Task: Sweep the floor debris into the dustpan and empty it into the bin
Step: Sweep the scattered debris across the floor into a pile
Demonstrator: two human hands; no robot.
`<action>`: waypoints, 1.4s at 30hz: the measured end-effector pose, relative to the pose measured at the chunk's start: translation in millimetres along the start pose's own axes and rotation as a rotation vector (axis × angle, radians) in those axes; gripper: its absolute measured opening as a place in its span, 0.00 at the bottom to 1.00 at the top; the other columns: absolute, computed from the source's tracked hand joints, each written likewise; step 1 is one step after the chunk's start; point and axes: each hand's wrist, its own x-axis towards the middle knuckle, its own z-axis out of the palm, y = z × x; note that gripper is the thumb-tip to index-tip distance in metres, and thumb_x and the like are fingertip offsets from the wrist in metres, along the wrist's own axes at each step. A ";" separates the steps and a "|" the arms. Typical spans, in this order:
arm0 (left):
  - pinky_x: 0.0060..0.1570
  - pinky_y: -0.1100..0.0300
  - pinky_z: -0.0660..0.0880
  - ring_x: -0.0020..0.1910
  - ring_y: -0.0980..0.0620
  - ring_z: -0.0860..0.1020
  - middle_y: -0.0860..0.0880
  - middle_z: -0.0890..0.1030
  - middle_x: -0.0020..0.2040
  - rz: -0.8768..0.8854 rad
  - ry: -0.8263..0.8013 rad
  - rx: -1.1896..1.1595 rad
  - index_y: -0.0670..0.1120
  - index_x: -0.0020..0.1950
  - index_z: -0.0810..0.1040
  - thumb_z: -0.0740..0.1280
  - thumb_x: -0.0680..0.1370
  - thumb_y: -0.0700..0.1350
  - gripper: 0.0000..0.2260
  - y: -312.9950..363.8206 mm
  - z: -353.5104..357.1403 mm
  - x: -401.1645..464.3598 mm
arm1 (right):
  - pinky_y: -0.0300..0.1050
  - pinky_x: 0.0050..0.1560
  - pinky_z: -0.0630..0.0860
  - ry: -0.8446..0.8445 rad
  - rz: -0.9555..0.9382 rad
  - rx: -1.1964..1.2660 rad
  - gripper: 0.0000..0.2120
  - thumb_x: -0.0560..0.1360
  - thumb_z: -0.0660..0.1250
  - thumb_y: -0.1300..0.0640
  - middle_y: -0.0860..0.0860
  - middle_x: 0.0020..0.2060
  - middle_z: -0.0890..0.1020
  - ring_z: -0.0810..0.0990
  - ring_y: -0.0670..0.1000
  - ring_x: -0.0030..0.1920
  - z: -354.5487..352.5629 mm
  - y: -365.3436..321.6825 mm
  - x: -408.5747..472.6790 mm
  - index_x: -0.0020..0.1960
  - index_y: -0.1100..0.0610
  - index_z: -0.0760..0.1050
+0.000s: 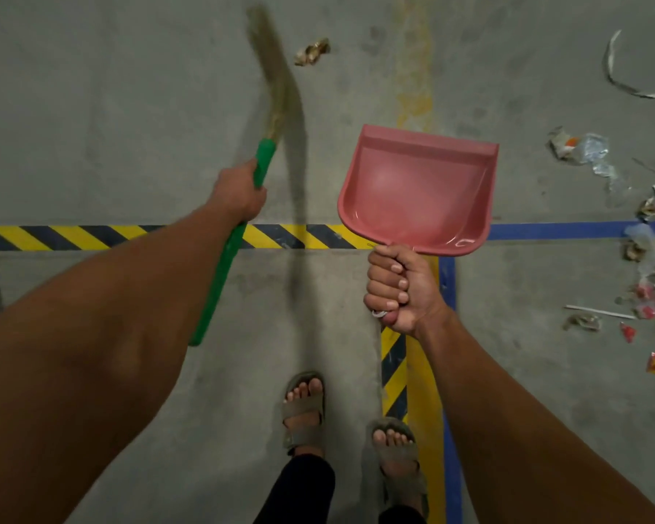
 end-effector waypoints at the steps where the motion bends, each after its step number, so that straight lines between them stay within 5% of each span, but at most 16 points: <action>1: 0.62 0.46 0.74 0.62 0.32 0.77 0.32 0.79 0.63 0.049 -0.049 0.028 0.43 0.75 0.71 0.67 0.80 0.43 0.22 3.3 3.3 -0.8 | 0.36 0.21 0.50 0.002 -0.003 0.002 0.20 0.81 0.56 0.56 0.45 0.19 0.56 0.52 0.44 0.17 -0.3 -0.1 2.3 0.32 0.49 0.57; 7: 0.67 0.54 0.70 0.70 0.40 0.75 0.41 0.76 0.73 0.400 -0.298 0.064 0.49 0.81 0.66 0.69 0.80 0.41 0.29 3.0 29.0 -27.7 | 0.37 0.21 0.50 0.002 -0.002 0.035 0.20 0.81 0.59 0.56 0.45 0.19 0.57 0.52 0.44 0.17 -1.4 -1.8 -2.2 0.31 0.50 0.60; 11: 0.67 0.57 0.68 0.70 0.42 0.75 0.43 0.74 0.75 0.566 -0.277 0.088 0.45 0.81 0.65 0.69 0.80 0.42 0.29 -1.3 35.7 -44.3 | 0.37 0.21 0.50 0.018 -0.031 0.025 0.19 0.80 0.60 0.56 0.45 0.19 0.58 0.52 0.44 0.17 -2.2 -9.3 -12.6 0.31 0.51 0.62; 14: 0.66 0.51 0.71 0.67 0.38 0.75 0.41 0.72 0.74 0.512 -0.147 0.032 0.44 0.81 0.63 0.67 0.81 0.41 0.28 -7.4 35.3 -52.1 | 0.37 0.21 0.50 0.056 -0.056 0.023 0.19 0.80 0.59 0.56 0.45 0.19 0.55 0.51 0.44 0.17 -2.5 -15.1 -21.5 0.31 0.51 0.61; 19: 0.63 0.42 0.70 0.64 0.32 0.73 0.35 0.70 0.70 0.148 0.067 -0.070 0.37 0.80 0.60 0.63 0.84 0.41 0.26 -12.1 43.1 -56.5 | 0.37 0.22 0.49 0.066 -0.076 0.028 0.20 0.80 0.59 0.56 0.45 0.19 0.55 0.51 0.45 0.17 -7.9 -17.1 -30.1 0.30 0.51 0.61; 24: 0.60 0.43 0.70 0.63 0.30 0.74 0.30 0.76 0.63 -0.145 -0.031 -0.064 0.33 0.71 0.68 0.62 0.84 0.44 0.19 -8.6 61.5 -65.5 | 0.38 0.22 0.49 0.050 -0.075 0.035 0.20 0.80 0.60 0.56 0.45 0.19 0.56 0.51 0.45 0.17 -16.9 -12.3 -38.3 0.30 0.51 0.62; 34: 0.65 0.50 0.73 0.67 0.38 0.75 0.39 0.75 0.70 0.384 -0.496 0.079 0.46 0.81 0.64 0.64 0.82 0.47 0.27 32.5 106.8 -126.7 | 0.38 0.19 0.51 0.088 -0.145 0.053 0.20 0.81 0.59 0.56 0.44 0.19 0.58 0.53 0.44 0.17 -25.7 -0.3 -55.2 0.31 0.51 0.61; 38: 0.62 0.47 0.72 0.62 0.38 0.75 0.40 0.72 0.66 0.461 -0.442 0.023 0.45 0.81 0.60 0.62 0.82 0.46 0.27 46.5 101.2 -126.4 | 0.37 0.19 0.52 0.061 -0.164 0.073 0.19 0.80 0.60 0.56 0.44 0.18 0.60 0.57 0.43 0.15 -24.8 -3.9 -66.2 0.31 0.51 0.62; 42: 0.63 0.44 0.71 0.63 0.34 0.73 0.35 0.70 0.67 0.314 -0.245 -0.082 0.41 0.82 0.56 0.63 0.82 0.44 0.29 42.9 86.1 -119.2 | 0.37 0.18 0.55 0.040 -0.201 0.114 0.19 0.80 0.58 0.56 0.44 0.19 0.57 0.58 0.44 0.15 -25.9 -11.4 -81.5 0.30 0.51 0.62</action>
